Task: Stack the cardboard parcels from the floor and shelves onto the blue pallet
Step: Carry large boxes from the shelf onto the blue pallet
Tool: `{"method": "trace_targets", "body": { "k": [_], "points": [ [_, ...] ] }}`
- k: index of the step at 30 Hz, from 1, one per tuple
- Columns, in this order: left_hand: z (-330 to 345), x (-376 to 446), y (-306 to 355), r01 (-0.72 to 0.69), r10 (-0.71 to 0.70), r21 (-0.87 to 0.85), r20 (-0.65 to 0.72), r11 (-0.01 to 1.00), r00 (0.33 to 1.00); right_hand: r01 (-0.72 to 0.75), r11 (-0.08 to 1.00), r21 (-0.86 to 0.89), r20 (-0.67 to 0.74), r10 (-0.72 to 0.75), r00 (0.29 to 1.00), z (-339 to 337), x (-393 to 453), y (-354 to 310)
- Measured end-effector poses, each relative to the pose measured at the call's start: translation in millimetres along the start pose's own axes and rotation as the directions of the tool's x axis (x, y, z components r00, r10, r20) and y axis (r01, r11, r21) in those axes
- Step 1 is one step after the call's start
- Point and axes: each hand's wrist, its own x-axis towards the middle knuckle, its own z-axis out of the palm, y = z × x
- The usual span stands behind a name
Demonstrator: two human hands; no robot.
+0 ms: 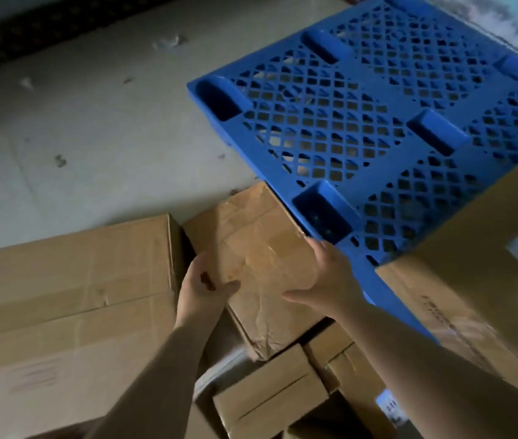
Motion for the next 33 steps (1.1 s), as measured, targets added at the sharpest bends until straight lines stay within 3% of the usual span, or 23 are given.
{"method": "trace_targets", "body": {
  "k": [4,8,19,22,25,30,33],
  "points": [
    [25,-2,-66,0.177,-0.177,0.013,0.024,0.984,0.984,-0.076,0.993,-0.091,0.107,0.085,0.991,44,20,34],
    [54,-2,-116,0.315,-0.316,0.007,0.035,0.949,0.948,-0.216,0.970,-0.108,0.114,0.228,0.967,63,31,78],
    [88,16,-145,0.430,-0.429,-0.027,0.037,0.903,0.903,-0.351,0.936,-0.022,-0.071,0.349,0.935,71,55,98],
    [84,20,-148,0.478,-0.480,-0.061,-0.034,0.876,0.876,-0.338,0.941,0.017,0.026,0.337,0.941,72,56,101],
    [81,17,-143,0.517,-0.532,-0.182,-0.041,0.836,0.846,-0.323,0.925,0.201,0.099,0.309,0.946,76,46,99],
    [68,12,-112,0.407,-0.423,-0.150,-0.098,0.901,0.901,-0.155,0.893,0.423,-0.090,0.211,0.973,47,37,80],
    [51,8,-76,0.356,-0.371,-0.118,-0.159,0.927,0.915,-0.112,0.884,0.454,-0.109,0.180,0.978,25,35,57]
  ]
}}
